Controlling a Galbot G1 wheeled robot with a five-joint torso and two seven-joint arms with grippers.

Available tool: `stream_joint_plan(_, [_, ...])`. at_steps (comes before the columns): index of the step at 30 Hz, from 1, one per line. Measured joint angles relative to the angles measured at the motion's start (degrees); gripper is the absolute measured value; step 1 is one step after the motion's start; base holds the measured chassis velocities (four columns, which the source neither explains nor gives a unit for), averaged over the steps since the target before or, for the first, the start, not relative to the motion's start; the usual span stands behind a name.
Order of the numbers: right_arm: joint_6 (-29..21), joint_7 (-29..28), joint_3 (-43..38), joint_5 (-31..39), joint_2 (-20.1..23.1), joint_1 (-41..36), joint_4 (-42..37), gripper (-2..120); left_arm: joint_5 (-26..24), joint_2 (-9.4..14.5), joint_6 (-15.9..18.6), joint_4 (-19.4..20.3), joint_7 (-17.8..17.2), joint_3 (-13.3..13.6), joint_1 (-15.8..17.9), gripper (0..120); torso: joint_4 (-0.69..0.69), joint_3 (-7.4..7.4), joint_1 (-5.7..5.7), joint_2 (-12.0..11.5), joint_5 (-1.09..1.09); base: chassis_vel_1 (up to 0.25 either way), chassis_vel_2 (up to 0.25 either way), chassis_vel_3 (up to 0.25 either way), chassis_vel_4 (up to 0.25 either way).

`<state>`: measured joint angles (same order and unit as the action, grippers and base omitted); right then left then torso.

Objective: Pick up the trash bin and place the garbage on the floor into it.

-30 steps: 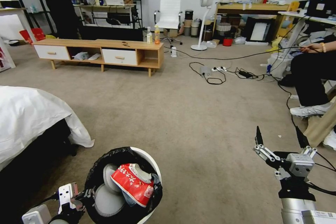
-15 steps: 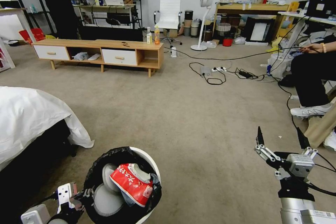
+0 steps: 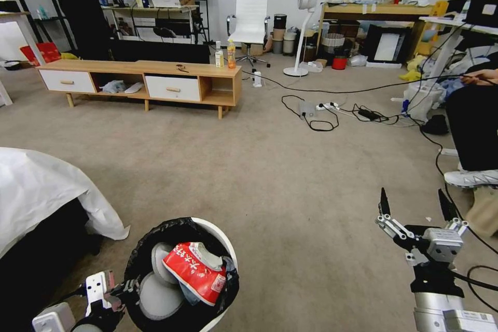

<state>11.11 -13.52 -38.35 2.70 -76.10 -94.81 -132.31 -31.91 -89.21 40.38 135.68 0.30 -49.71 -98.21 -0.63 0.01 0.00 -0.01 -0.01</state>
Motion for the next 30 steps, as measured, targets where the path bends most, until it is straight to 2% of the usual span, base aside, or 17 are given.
stream_joint_plan(16, [0.48, -0.17, -0.23, 0.32, 0.61, 0.56, 0.55, 100, 0.57, -0.55, -0.01, -0.12, 0.0, 0.25, 0.11, 1, 0.01, 0.0, 0.0, 0.0, 0.01, -0.133, 0.13, 0.128, -0.131])
stream_joint_plan(30, [0.56, -0.04, -0.32, 0.2, 0.34, 0.37, 0.51, 100, 0.51, -0.32, -0.01, -0.03, 0.07, 0.16, -0.12, 1, 0.0, -0.01, 0.0, 0.02, 0.01, -0.09, 0.096, 0.093, -0.104])
